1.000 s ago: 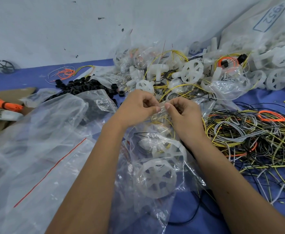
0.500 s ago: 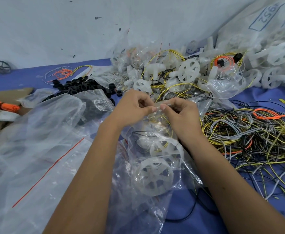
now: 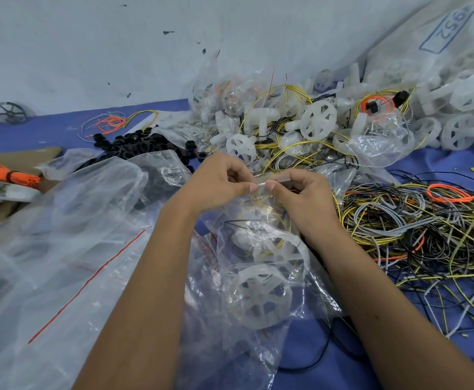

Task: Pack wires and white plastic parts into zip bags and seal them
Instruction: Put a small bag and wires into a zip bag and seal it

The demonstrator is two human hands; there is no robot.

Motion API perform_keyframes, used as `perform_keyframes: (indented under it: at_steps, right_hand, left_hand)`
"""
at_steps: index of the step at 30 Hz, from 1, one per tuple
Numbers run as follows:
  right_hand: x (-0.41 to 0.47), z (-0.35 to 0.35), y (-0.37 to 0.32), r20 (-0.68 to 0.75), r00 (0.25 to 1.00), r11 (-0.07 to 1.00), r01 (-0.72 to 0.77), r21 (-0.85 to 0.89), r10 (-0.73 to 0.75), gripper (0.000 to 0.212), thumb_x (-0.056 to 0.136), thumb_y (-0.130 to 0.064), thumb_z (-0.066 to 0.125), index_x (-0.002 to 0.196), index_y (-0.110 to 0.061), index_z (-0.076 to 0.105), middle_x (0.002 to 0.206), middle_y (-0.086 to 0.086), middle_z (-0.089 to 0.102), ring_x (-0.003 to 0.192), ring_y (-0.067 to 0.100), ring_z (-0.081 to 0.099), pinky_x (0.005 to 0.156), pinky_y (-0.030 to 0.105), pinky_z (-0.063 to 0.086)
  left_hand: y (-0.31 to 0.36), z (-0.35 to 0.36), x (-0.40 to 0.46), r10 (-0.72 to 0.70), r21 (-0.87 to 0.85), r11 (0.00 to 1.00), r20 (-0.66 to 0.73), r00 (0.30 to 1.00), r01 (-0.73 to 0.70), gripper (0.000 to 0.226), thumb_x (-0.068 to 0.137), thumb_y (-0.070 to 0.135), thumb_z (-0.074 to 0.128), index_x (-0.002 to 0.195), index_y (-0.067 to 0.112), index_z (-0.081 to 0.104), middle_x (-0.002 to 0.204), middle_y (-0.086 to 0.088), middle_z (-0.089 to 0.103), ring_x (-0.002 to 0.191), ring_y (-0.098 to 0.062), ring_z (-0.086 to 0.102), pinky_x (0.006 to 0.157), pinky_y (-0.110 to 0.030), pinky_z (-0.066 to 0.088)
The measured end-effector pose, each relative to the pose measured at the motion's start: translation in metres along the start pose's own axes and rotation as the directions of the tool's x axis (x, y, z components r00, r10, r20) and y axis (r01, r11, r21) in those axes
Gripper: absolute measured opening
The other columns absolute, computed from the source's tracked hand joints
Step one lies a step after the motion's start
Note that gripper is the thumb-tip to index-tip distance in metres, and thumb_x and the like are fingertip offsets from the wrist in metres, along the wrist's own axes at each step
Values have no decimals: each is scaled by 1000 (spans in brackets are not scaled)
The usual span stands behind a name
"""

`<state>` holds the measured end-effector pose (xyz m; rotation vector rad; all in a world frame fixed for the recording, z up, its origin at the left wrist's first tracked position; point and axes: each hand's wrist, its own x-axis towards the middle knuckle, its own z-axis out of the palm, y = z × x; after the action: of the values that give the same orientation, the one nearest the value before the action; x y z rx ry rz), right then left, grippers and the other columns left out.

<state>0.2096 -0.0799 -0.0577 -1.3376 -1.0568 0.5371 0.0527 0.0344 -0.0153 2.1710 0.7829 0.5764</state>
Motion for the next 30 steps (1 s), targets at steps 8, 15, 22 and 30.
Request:
perform_keyframes:
  at_steps: [8,15,22,30]
  right_hand:
    - [0,0,0,52,999,1000,-3,18,2,4,90,-7,74,91,-7,78,69,7,70,57,6,56,54,20,45]
    - [1,-2,-1,-1,1000,999,2,-45,-2,7,89,-9,76,89,-14,81,68,-10,73,58,0,61,56,15,45]
    - [1,-1,-3,17,1000,990,18,-139,-16,6,89,-12,76,90,-16,80,69,-16,72,61,-3,64,58,16,48]
    - [2,0,-1,-8,1000,984,6,-179,-7,6,88,-15,77,85,-19,79,81,-8,77,80,6,73,73,28,58]
  left_hand:
    - [3,2,0,37,24,999,9,999,-38,8,84,8,82,80,13,78,78,-9,74,71,-17,62,72,-36,54]
    - [3,2,1,24,18,1000,-7,1000,-24,8,83,14,85,80,17,78,78,-5,75,70,-13,65,71,-36,57]
    - [3,3,3,57,64,996,7,998,-57,9,83,11,84,77,15,79,76,-5,74,72,-23,66,73,-37,56]
    - [-3,-4,3,35,63,997,-8,999,-34,8,81,13,86,79,14,79,75,-2,76,67,-8,64,65,-21,54]
